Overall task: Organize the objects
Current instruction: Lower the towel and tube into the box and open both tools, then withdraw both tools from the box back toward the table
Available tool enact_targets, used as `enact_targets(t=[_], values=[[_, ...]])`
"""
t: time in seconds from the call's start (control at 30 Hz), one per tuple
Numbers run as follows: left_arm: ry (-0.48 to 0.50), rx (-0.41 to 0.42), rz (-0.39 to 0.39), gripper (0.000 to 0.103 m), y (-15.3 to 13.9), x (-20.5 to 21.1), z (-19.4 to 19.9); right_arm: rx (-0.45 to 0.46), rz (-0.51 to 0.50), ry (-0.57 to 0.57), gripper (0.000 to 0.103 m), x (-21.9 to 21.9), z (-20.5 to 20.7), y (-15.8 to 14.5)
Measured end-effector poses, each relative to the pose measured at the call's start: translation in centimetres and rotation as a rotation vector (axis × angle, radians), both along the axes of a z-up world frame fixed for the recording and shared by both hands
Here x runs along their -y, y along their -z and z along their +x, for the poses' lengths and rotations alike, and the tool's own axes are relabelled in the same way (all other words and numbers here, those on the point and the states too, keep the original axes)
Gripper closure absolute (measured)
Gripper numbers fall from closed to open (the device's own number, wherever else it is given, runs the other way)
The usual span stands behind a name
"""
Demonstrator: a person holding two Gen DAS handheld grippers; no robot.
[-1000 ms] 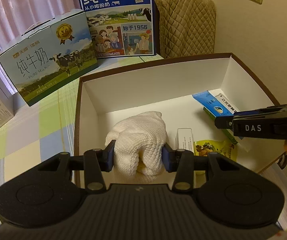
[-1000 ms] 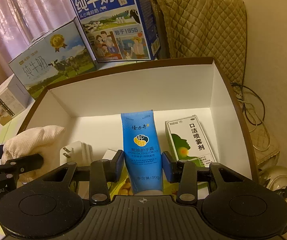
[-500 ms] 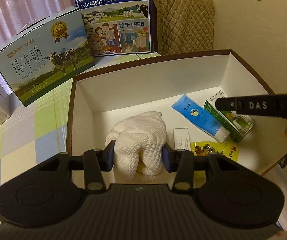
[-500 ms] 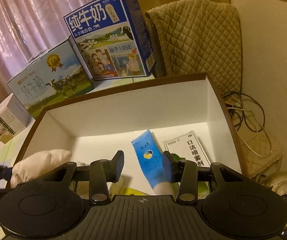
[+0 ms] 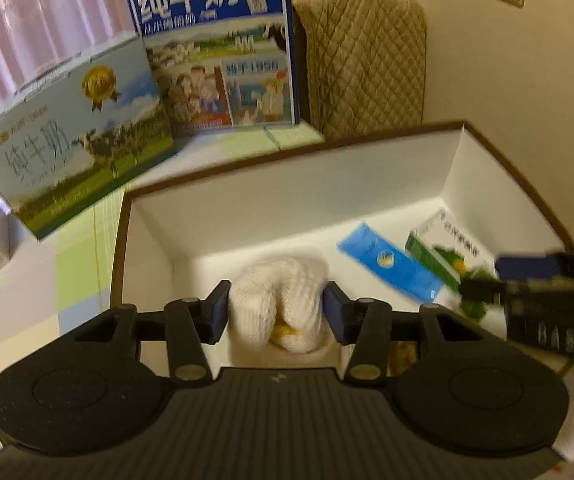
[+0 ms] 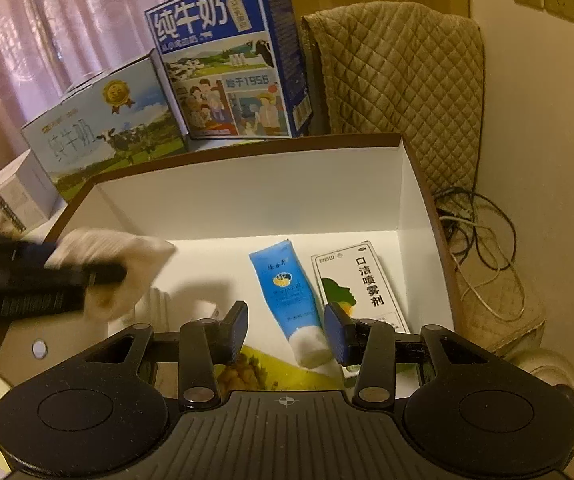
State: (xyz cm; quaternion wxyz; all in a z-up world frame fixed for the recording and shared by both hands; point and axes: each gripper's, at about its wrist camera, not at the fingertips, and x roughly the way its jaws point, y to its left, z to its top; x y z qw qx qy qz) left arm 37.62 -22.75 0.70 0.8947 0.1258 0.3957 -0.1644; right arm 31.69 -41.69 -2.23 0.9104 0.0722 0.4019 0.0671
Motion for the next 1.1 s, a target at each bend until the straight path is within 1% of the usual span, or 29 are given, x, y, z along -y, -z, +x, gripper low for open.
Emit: enact_targets(t=[0.03,0.07,0.1,0.17,0.23,0.3,0.37,0.47,0.7,1.1], values=[[-0.002,0.014,-0.004,0.05,-0.2,0.1,0.1,0.002,-0.004,-0.006,0.063,0.0,-0.3,0.0],[-0.002,0.028,-0.012,0.039,-0.5,0.2,0.2,0.006,-0.007,-0.013,0.062,-0.1,-0.6,0.0],[-0.001,0.039,-0.02,0.03,-0.8,0.1,0.1,0.009,-0.01,-0.024,0.06,-0.2,-0.8,0.0],[0.004,0.051,-0.029,0.024,-1.2,0.0,-0.2,0.013,-0.021,-0.049,0.056,-0.5,-1.3,-0.1],[0.006,0.036,-0.03,0.022,-1.4,-0.3,-0.6,0.022,-0.037,-0.074,0.053,-1.0,-1.9,-0.2],[0.001,0.007,-0.041,0.015,-1.4,-0.9,-1.1,0.026,-0.057,-0.092,0.047,-1.4,-2.4,-0.2],[-0.008,-0.013,-0.047,0.015,-1.4,-1.6,-1.8,0.028,-0.076,-0.102,0.045,-1.8,-3.0,-0.4],[-0.024,-0.029,-0.054,0.012,-1.6,-2.7,-2.8,0.027,-0.082,-0.104,0.043,-2.2,-3.9,-0.7],[-0.056,-0.039,-0.113,0.012,-2.9,-5.3,-5.6,0.047,-0.055,-0.108,0.04,-3.1,-6.2,-2.3],[-0.078,0.005,-0.177,0.012,-5.9,-8.8,-11.2,0.123,-0.003,-0.131,0.037,-4.9,-10.2,-6.0]])
